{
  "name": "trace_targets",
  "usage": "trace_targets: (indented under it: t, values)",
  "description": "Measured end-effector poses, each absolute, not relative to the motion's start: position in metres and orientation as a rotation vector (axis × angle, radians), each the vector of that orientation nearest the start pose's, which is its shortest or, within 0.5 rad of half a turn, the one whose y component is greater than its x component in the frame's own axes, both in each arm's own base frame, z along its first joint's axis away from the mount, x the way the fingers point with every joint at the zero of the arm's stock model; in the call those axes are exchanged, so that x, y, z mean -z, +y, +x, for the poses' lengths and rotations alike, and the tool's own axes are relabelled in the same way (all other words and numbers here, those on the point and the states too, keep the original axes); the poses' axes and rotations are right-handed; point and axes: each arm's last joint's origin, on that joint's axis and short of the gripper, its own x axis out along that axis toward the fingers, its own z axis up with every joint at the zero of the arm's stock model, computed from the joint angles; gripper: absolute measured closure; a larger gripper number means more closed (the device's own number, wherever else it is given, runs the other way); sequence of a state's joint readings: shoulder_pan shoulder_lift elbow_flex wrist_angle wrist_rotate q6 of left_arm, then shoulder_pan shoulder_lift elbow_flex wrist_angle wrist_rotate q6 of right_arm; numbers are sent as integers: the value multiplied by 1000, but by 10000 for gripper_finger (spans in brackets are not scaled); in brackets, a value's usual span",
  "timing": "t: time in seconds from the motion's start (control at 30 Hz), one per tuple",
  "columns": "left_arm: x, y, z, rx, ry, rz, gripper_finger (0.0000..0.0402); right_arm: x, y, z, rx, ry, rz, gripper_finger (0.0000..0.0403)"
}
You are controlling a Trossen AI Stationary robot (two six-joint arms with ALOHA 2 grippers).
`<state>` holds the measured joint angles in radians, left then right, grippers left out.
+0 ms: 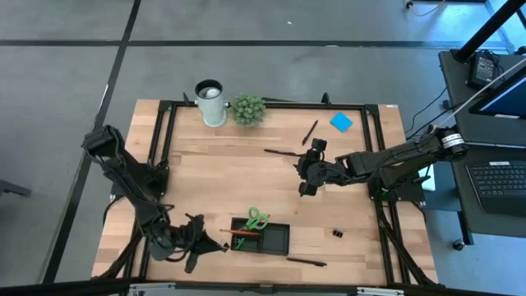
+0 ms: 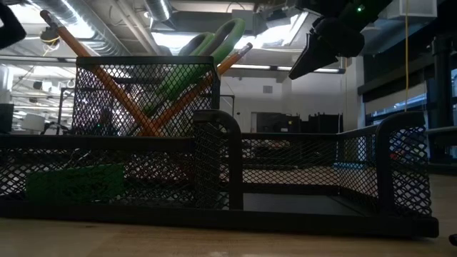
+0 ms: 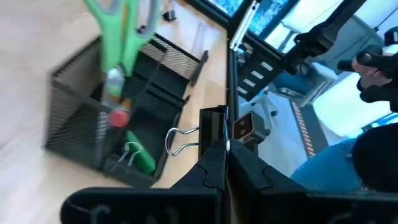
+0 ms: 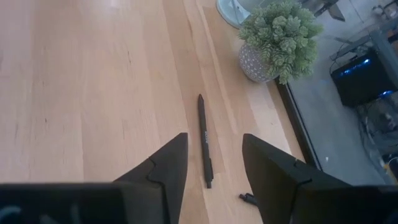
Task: Pick and place office supplies into organizer
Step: Put the left black binder clip into the black desk organizer
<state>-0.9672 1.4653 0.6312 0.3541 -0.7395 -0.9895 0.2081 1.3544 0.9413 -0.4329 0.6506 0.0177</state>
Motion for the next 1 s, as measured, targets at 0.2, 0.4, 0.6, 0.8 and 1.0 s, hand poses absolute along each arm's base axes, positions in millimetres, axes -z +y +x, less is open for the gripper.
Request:
trace_targets:
  t: [0.2,0.4,0.6,0.8,1.0]
  values:
    - [-160,-235,188,-4,335,-549,400,-250,39,270,425,769,-331,247]
    - [-143,-252,202,-93,294,-428,400,-250,39,270,425,768,-332,247]
    - [-130,-259,213,-160,272,-355,400,-250,39,270,425,766,-330,247]
    - [-120,-253,225,-183,309,-328,400,-250,39,270,427,765,-326,247]
    - [-116,-244,232,-192,362,-299,400,-250,39,270,435,760,-305,247]
